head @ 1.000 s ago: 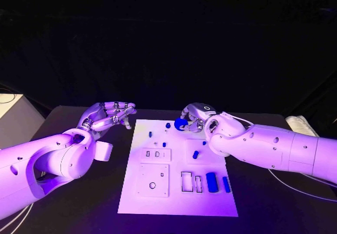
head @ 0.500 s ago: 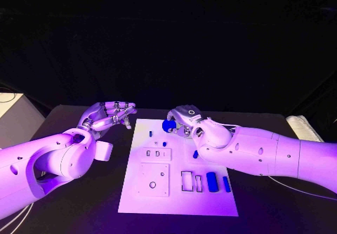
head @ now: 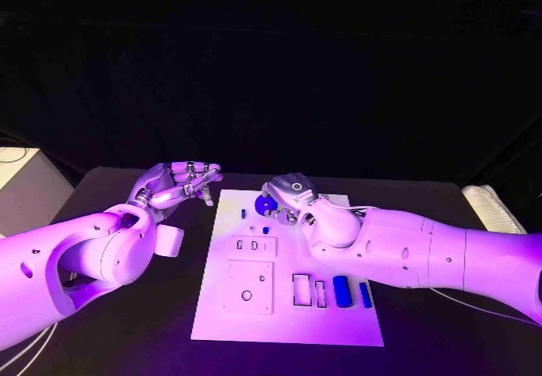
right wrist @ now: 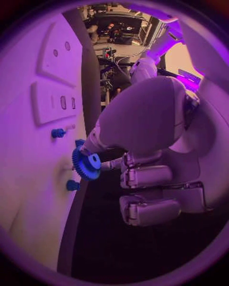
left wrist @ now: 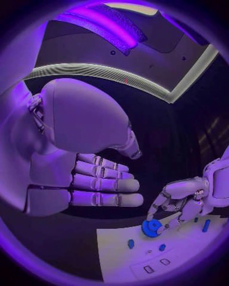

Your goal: Assemble the parts on the task board

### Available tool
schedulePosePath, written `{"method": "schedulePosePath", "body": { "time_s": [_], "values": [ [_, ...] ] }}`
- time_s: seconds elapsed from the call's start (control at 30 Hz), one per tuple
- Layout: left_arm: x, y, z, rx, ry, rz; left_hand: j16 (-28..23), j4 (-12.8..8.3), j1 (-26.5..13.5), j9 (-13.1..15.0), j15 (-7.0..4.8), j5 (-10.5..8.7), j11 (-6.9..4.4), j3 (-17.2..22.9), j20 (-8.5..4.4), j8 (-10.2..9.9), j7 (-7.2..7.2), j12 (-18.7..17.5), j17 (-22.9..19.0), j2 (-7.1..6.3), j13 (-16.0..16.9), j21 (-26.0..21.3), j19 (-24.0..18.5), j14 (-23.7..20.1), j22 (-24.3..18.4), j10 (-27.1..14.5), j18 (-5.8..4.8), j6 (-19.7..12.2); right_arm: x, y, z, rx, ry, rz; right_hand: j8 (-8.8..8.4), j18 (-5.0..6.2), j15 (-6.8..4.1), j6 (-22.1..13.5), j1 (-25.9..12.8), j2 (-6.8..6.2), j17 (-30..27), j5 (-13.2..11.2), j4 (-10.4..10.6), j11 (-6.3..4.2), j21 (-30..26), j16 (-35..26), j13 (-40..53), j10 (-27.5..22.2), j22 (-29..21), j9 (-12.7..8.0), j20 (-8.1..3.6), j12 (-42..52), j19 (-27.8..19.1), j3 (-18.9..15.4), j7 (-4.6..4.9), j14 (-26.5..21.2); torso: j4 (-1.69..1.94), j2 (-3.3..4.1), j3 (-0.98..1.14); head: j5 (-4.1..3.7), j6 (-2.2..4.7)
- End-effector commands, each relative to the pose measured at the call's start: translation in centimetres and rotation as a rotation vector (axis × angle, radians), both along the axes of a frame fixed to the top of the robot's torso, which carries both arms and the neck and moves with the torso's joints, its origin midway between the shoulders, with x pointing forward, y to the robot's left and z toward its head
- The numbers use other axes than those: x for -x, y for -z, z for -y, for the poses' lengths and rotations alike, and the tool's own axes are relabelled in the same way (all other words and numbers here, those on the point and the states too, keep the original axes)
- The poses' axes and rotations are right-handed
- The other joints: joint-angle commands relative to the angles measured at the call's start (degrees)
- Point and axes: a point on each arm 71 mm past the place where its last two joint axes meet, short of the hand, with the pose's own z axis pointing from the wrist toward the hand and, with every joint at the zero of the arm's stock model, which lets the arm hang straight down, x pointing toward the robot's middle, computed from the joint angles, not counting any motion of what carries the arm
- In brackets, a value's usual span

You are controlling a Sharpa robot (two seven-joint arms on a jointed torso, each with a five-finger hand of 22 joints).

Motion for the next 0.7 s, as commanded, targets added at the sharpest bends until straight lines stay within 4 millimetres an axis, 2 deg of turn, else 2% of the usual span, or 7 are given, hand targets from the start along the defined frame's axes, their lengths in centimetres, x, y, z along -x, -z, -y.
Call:
{"method": "schedulePosePath", "body": {
  "time_s": [0.03,0.23,0.37,0.7],
  "values": [
    [0.1,-0.1,0.3,0.007,0.021,0.005,0.3,-0.1,-0.3,0.1,-0.14,-0.28,0.19,0.3,0.10,-0.2,0.22,-0.1,-0.1,0.24,0.1,0.2,-0.4,0.1,0.1,-0.1,0.83,-0.2,0.0,0.3,-0.1,0.044,0.008,0.004,0.05,-0.39,-0.38,1.8,-0.2,-0.52,15.1,0.1,0.1,-0.36,0.1,0.2,15.1,6.0,15.1,0.0,-0.36,0.1,6.0,0.3,-1.25,5.9,-0.11,0.02,0.01,0.20,0.05],
    [0.1,-0.1,0.3,0.007,0.021,0.004,0.3,-0.1,-0.3,0.1,-0.14,-0.28,0.19,0.3,0.10,-0.2,0.22,-0.1,-0.1,0.24,0.1,0.2,-0.4,0.1,0.1,-0.1,0.83,-0.2,-0.3,0.6,0.1,0.052,0.017,-0.010,0.02,-0.39,-0.38,1.8,-0.4,-0.71,15.1,0.1,0.1,-0.36,0.1,0.2,15.1,6.0,15.1,0.0,-0.35,0.1,6.0,0.4,-1.25,5.9,-0.02,-0.04,0.02,0.24,0.03],
    [0.1,-0.1,0.2,0.007,0.020,0.004,0.3,-0.1,-0.3,0.1,-0.14,-0.28,0.19,0.3,0.10,-0.2,0.22,-0.1,-0.1,0.24,0.1,0.2,-0.4,0.1,0.1,-0.1,0.83,-0.2,-0.6,0.8,0.2,0.056,0.023,-0.019,0.02,-0.39,-0.38,1.8,-0.4,-0.71,15.1,0.1,0.1,-0.36,0.1,0.2,15.1,6.0,15.1,0.0,-0.35,0.1,6.0,0.4,-1.25,5.9,-0.09,-0.01,0.00,0.36,0.07],
    [0.0,-0.1,0.3,0.007,0.022,0.004,0.3,-0.1,-0.3,0.1,-0.14,-0.28,0.19,0.3,0.10,-0.2,0.22,-0.1,-0.1,0.24,0.1,0.2,-0.4,0.1,0.1,-0.1,0.83,-0.2,-1.0,1.2,0.5,0.060,0.025,-0.040,-0.03,-0.39,-0.39,2.0,-1.1,-1.08,15.1,0.1,0.4,-0.35,0.1,0.2,15.1,6.0,15.1,-0.1,-0.36,0.1,6.0,0.6,-1.25,5.9,-0.01,0.03,0.08,0.48,0.01]
  ]
}}
